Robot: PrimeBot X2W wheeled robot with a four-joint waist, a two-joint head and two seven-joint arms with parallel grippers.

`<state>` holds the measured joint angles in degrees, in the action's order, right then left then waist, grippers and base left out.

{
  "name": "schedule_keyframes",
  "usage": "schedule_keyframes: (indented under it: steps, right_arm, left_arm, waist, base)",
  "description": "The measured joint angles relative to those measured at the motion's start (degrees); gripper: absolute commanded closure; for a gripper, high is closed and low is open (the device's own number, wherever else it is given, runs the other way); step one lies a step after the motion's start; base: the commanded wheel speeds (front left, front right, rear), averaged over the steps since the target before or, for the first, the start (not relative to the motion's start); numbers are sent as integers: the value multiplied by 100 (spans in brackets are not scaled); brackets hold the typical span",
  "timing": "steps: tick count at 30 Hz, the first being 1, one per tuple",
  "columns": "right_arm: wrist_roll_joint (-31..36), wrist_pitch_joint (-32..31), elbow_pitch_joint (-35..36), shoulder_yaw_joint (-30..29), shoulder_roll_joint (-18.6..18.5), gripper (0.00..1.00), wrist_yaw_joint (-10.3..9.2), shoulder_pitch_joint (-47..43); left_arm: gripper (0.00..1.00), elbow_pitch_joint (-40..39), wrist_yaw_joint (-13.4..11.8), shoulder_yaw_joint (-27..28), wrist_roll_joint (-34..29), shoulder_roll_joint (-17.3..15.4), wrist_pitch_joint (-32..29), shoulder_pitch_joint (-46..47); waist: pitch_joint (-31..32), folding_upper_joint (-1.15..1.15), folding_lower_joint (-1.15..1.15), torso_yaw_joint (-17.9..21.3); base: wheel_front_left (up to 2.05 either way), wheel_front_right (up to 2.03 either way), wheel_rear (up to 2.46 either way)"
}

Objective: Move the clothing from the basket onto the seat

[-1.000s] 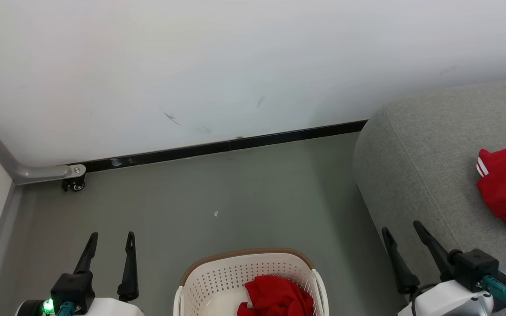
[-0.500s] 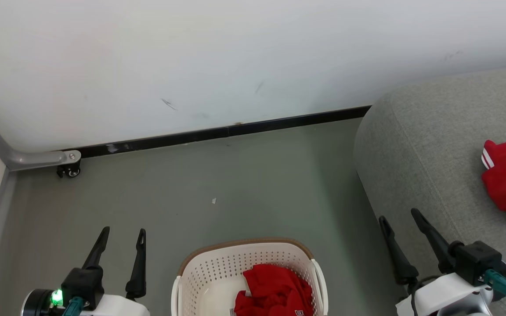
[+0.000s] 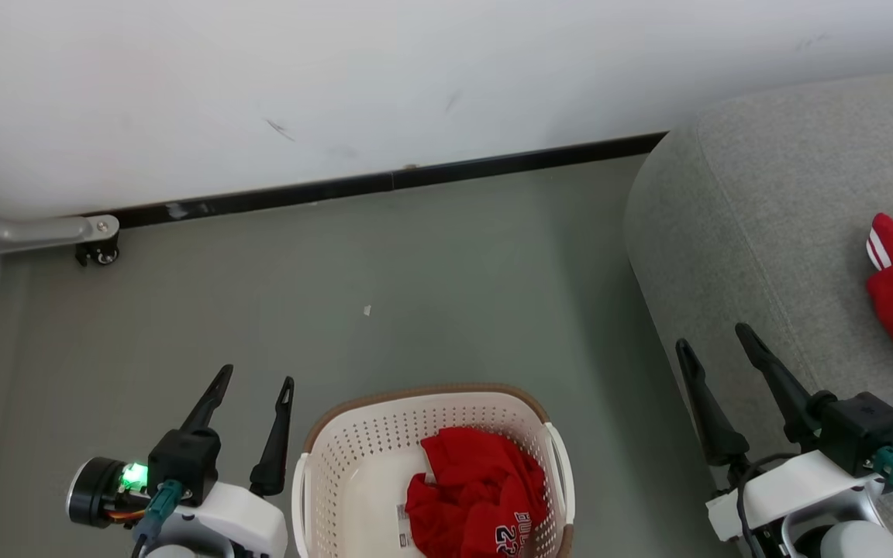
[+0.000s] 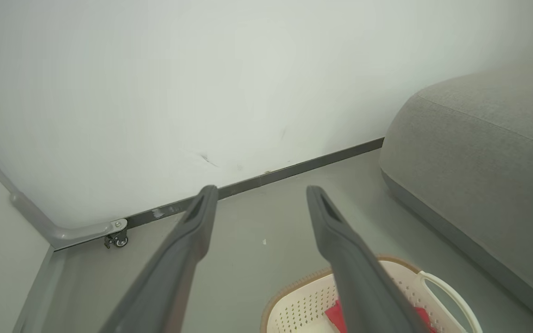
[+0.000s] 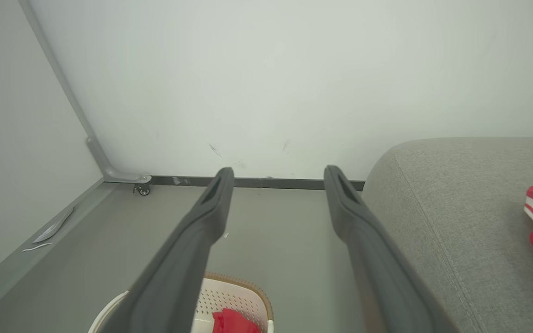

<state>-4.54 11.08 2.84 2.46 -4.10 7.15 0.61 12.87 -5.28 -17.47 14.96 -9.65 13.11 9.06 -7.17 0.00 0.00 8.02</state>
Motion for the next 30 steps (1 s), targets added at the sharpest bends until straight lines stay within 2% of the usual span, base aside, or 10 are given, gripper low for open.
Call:
schedule_keyframes:
  steps: [16,30]
  right_arm:
    - [-94,3,388,-224,-134,0,0,372]
    - [-167,77,563,-482,-144,0,0,1056]
  left_arm:
    - [0,458,331,-561,-415,24,-255,865]
    - [0,1146,650,-1093,-794,79,-505,1457]
  waist:
    - [-920,0,0,91]
    - [-1847,0,0,217]
  base:
    - [0,0,0]
    - [0,0,0]
